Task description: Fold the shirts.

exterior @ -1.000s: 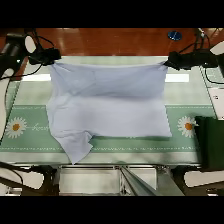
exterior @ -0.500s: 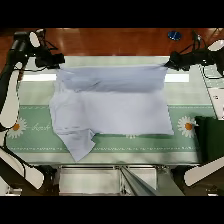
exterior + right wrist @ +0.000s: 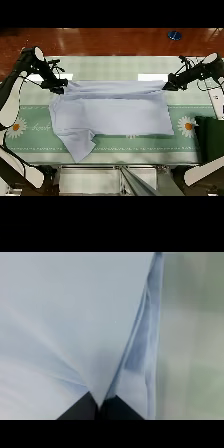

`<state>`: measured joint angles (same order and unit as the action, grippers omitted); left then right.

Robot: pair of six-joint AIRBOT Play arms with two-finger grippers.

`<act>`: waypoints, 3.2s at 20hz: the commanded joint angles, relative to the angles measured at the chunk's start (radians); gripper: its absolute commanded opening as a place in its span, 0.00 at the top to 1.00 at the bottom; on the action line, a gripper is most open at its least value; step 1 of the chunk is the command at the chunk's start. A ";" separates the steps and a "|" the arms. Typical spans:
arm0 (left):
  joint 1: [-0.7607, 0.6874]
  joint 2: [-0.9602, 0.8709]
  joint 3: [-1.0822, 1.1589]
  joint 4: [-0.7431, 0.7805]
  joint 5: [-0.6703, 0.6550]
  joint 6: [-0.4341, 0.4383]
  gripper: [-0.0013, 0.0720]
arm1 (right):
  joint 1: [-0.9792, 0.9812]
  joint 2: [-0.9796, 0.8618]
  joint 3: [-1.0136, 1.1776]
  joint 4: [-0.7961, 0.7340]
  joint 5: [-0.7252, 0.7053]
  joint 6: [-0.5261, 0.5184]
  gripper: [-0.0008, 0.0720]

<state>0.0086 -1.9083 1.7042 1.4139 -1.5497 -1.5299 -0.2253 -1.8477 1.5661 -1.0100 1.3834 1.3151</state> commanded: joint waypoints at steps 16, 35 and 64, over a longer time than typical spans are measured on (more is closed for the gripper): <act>0.087 0.058 -0.056 -0.114 -0.164 0.030 0.96 | -0.022 0.000 -0.033 -0.022 0.062 0.045 0.97; 0.579 0.894 -1.102 -0.303 0.185 0.078 0.30 | -0.122 0.695 -0.822 0.272 -0.278 -0.124 0.42; 0.230 0.844 -1.363 -0.490 0.517 0.028 0.96 | -0.450 0.767 -0.968 -0.166 0.005 0.071 0.42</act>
<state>0.2413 -1.0580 0.3401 1.0012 -1.2095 -1.5536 -0.6601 -1.0798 0.6373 -1.1019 1.3613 1.3567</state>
